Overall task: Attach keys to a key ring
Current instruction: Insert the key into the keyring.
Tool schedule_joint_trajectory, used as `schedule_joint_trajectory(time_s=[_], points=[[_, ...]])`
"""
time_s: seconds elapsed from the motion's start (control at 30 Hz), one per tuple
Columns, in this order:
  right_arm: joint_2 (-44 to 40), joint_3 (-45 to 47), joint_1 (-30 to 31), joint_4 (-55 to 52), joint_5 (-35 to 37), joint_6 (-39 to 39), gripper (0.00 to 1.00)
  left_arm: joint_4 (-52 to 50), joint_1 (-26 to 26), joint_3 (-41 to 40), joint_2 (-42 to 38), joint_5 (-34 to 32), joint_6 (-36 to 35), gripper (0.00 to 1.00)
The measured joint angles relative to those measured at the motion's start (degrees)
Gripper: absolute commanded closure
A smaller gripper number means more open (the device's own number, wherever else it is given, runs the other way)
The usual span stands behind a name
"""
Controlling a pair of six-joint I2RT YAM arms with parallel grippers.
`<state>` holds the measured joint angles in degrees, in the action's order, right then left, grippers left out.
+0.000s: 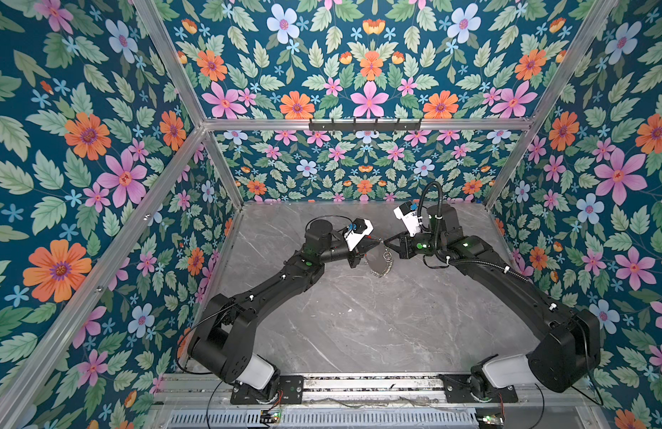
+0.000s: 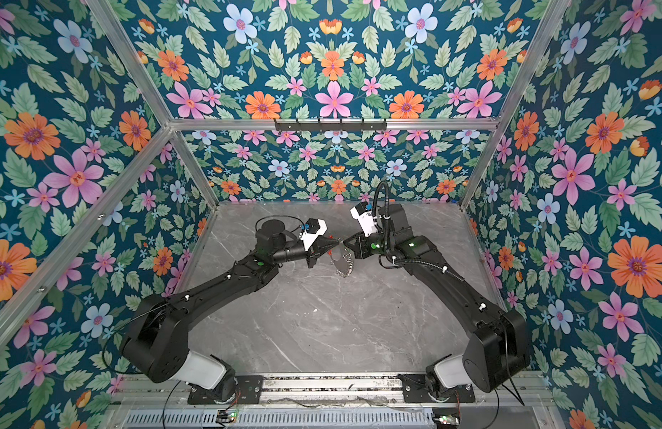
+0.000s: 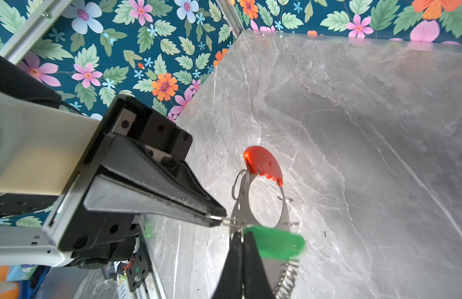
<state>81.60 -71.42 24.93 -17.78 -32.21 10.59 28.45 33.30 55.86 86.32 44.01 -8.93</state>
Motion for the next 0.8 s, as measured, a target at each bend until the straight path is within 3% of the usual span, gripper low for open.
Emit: schedule_joint_trajectory(time_s=[0.17, 0.23, 0.33, 0.43, 0.8], points=[[0.0, 0.1, -0.2, 0.1, -2.6, 1.5, 1.00, 9.2, -0.2, -1.8, 1.6, 0.9, 6.5, 1.00], [-0.5, 0.5, -0.2, 0.1, -2.8, 2.3, 0.84, 12.6, -0.2, -2.1, 2.4, 1.0, 9.0, 1.00], [-2.1, 1.3, -0.3, 0.1, -2.6, 2.7, 0.83, 17.4, -0.1, -2.1, 3.1, 2.2, 12.0, 1.00], [-4.7, 2.6, -1.1, 0.2, -2.1, 3.0, 0.74, 21.1, 0.1, -1.8, 3.5, 2.9, 13.6, 1.00], [-12.1, 6.5, -6.3, 1.9, 0.5, 5.3, 0.68, 25.7, 0.1, -0.2, 6.8, 3.1, 19.7, 1.00]])
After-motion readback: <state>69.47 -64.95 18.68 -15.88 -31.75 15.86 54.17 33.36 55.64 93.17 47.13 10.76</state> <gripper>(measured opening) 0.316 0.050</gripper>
